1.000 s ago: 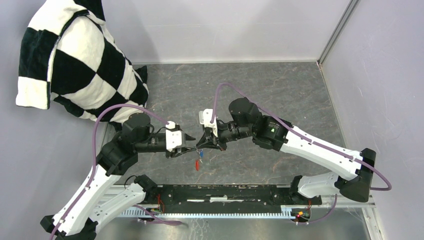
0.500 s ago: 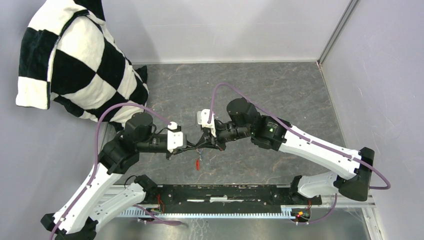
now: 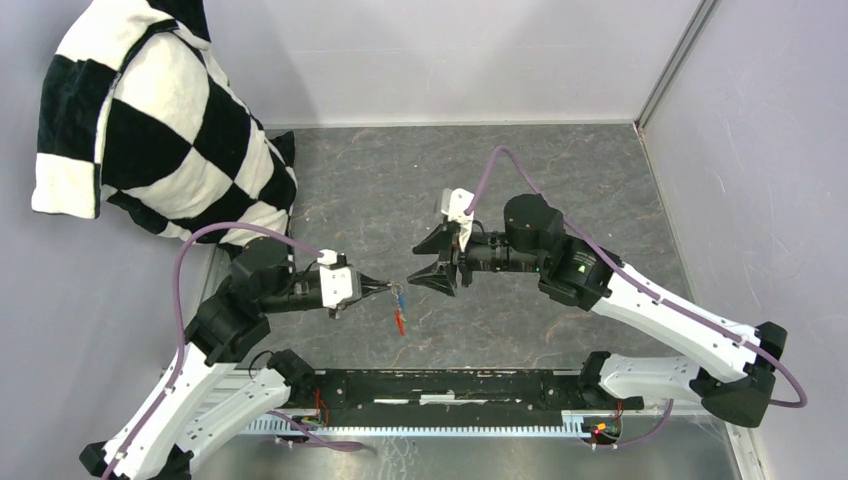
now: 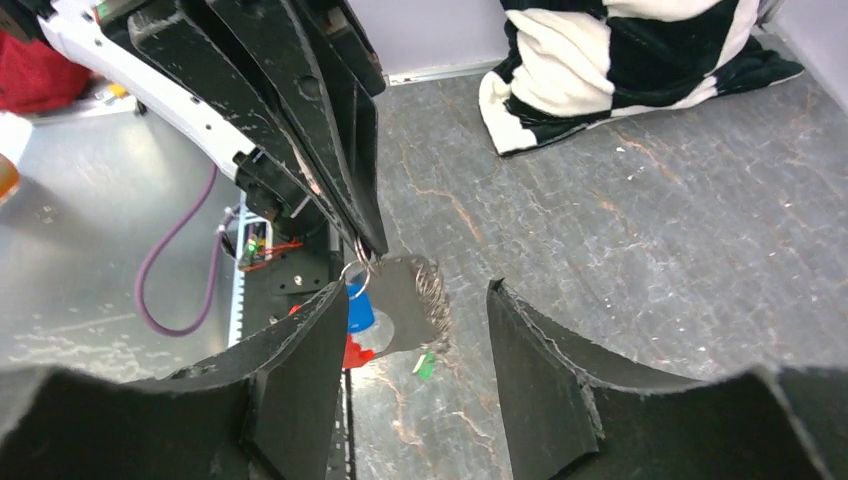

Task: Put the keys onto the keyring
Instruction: Adjust the key on the keyring.

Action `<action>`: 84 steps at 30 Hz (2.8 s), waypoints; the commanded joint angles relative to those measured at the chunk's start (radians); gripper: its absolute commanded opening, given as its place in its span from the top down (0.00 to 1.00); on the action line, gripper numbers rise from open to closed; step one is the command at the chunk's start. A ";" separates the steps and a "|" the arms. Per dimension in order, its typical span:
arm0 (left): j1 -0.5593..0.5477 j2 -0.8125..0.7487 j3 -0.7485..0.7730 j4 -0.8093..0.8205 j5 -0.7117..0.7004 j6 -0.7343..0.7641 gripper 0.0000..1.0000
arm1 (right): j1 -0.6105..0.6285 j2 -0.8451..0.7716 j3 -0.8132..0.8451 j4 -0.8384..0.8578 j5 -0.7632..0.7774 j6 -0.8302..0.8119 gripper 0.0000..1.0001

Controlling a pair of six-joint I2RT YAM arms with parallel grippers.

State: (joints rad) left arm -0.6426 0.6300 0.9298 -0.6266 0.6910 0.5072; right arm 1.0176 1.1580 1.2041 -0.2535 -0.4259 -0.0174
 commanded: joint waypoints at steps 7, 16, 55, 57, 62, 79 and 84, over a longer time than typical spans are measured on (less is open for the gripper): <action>0.001 -0.026 -0.024 0.168 -0.041 -0.061 0.98 | -0.027 -0.056 -0.179 0.320 -0.103 0.323 0.42; 0.001 -0.032 -0.038 0.183 -0.059 -0.061 0.98 | -0.027 -0.024 -0.232 0.456 -0.121 0.440 0.48; 0.001 -0.048 -0.043 0.245 -0.094 -0.083 0.98 | -0.001 -0.052 -0.234 0.374 0.001 0.327 0.43; 0.001 -0.046 -0.040 0.245 -0.094 -0.087 0.98 | 0.008 -0.041 -0.239 0.384 0.012 0.316 0.41; 0.001 -0.051 -0.033 0.239 -0.081 -0.092 0.98 | 0.010 -0.042 -0.253 0.393 0.043 0.269 0.37; 0.001 -0.051 -0.007 0.217 0.075 -0.097 0.98 | 0.010 -0.096 -0.335 0.470 -0.049 0.131 0.31; 0.001 -0.046 0.006 0.203 0.104 -0.094 0.98 | 0.010 -0.109 -0.359 0.530 -0.094 0.118 0.31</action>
State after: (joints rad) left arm -0.6426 0.5816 0.8852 -0.4477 0.7403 0.4397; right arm 1.0256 1.0790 0.8577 0.1787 -0.4648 0.1329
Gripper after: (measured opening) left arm 0.033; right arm 0.695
